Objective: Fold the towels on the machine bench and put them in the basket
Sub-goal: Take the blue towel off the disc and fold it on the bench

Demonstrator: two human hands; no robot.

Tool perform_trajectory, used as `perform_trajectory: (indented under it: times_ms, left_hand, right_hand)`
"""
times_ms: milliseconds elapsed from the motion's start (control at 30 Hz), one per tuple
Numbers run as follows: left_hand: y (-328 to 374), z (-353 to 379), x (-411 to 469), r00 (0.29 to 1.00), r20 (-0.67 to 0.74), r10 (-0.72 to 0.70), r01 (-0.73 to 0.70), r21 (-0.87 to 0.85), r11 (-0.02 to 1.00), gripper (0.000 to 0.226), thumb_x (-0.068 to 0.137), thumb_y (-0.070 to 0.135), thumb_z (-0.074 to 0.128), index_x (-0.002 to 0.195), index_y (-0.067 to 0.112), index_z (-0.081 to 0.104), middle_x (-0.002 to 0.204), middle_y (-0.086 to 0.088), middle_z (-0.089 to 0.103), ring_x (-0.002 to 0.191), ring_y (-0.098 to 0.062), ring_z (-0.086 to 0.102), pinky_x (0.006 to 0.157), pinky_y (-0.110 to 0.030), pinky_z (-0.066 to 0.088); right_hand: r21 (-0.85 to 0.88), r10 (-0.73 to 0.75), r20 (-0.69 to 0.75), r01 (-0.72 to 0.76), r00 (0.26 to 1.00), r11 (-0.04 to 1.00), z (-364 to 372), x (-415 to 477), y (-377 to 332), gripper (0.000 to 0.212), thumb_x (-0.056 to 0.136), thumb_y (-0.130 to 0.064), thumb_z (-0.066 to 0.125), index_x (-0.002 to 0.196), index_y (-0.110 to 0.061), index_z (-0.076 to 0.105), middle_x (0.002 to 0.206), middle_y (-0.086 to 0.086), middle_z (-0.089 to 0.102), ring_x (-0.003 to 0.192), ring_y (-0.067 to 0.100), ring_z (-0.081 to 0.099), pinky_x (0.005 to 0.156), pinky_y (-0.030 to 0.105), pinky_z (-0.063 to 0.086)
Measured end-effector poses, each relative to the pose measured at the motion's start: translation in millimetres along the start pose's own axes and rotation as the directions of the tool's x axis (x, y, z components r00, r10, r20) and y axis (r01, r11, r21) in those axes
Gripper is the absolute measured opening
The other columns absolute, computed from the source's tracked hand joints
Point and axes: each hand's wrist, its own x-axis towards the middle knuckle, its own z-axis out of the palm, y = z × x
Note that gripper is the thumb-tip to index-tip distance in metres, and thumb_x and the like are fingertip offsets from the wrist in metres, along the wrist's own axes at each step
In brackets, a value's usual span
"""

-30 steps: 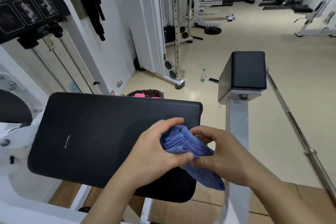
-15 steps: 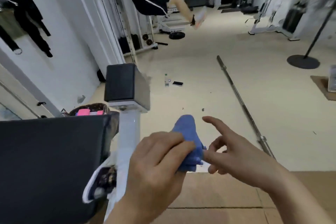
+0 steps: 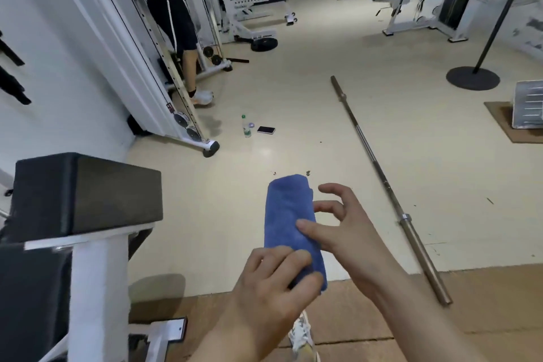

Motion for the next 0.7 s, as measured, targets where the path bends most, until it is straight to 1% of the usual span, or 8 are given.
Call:
perform_trajectory:
  times_ms: [100,200,300,400,500,567,633,700]
  left_hand:
    - [-34,23,24,0.990,0.126,-0.065,0.087,-0.176,0.981,0.030,0.073,0.016,0.074,0.098,0.025,0.061,0.097,0.004,0.052,0.085,-0.018,0.053,0.068,-0.031,0.046]
    - [-83,38,57,0.930,0.076,-0.360,0.360,-0.387,0.849,0.038,0.075,0.020,0.072,0.110,0.027,0.060,0.111,0.009,0.053,0.099,-0.012,0.053,0.084,-0.022,0.046]
    - [-141,53,104,0.704,0.227,-0.673,0.698,-0.395,0.597,0.078,0.074,0.024,0.077,0.137,0.041,0.035,0.138,0.021,0.034,0.128,-0.004,0.036,0.099,-0.020,0.038]
    - [-189,71,140,0.507,0.543,-0.669,0.842,-0.476,0.252,0.101,0.073,0.028,0.081,0.147,0.047,0.015,0.140,0.026,0.033,0.123,0.010,0.039,0.095,-0.011,0.039]
    - [-224,82,163,0.511,0.532,-0.676,0.814,-0.552,0.181,0.083,0.066,0.032,0.078,0.134,0.054,0.035,0.126,0.026,0.051,0.115,0.002,0.053,0.097,-0.030,0.050]
    - [-242,85,173,0.532,0.450,-0.717,0.793,-0.561,0.236,0.054,0.065,0.031,0.074,0.102,0.060,0.049,0.105,0.025,0.056,0.108,-0.004,0.056,0.093,-0.040,0.052]
    - [-263,89,180,0.508,0.377,-0.774,0.786,-0.570,0.239,0.040,0.067,0.025,0.078,0.088,0.051,0.057,0.099,0.021,0.059,0.101,-0.006,0.059,0.087,-0.038,0.055]
    - [-289,97,178,0.426,0.318,-0.847,0.787,-0.593,0.172,0.037,0.069,0.020,0.082,0.089,0.045,0.064,0.100,0.019,0.064,0.097,-0.002,0.062,0.080,-0.027,0.055]
  right_hand:
    - [-0.073,-0.088,-0.045,0.085,0.995,0.994,-3,49,-4,0.054,0.077,-0.008,0.072,0.112,-0.040,0.046,0.102,-0.017,0.062,0.077,0.007,0.069,0.065,0.021,0.052]
    - [-0.231,-0.173,-0.007,0.167,0.985,0.959,-10,105,-15,0.056,0.075,-0.002,0.066,0.107,-0.044,0.048,0.096,-0.019,0.059,0.081,0.008,0.066,0.066,0.019,0.051]
    - [-0.349,-0.195,0.132,0.230,0.972,0.908,-15,164,-36,0.054,0.077,-0.001,0.063,0.111,-0.042,0.052,0.095,-0.016,0.059,0.086,0.007,0.064,0.069,0.018,0.050]
    - [-0.481,-0.222,0.299,0.348,0.928,0.805,-6,215,-62,0.054,0.076,0.002,0.063,0.105,-0.043,0.058,0.099,-0.015,0.061,0.094,0.004,0.061,0.077,0.013,0.048]
    - [-0.551,-0.224,0.424,0.446,0.877,0.705,9,264,-79,0.057,0.072,0.001,0.068,0.095,-0.050,0.058,0.098,-0.015,0.059,0.095,0.008,0.060,0.082,0.026,0.051]
    - [-0.534,-0.199,0.476,0.461,0.857,0.709,22,294,-87,0.047,0.071,-0.003,0.070,0.093,-0.044,0.063,0.097,-0.016,0.057,0.094,0.009,0.061,0.080,0.032,0.054]
    - [-0.543,-0.187,0.528,0.499,0.828,0.675,37,326,-92,0.036,0.073,-0.009,0.064,0.094,-0.039,0.058,0.099,-0.017,0.056,0.093,0.006,0.060,0.077,0.026,0.052]
    - [-0.549,-0.102,0.590,0.492,0.801,0.676,52,361,-95,0.034,0.079,-0.016,0.061,0.101,-0.038,0.047,0.107,-0.017,0.054,0.097,0.003,0.059,0.073,0.024,0.053]
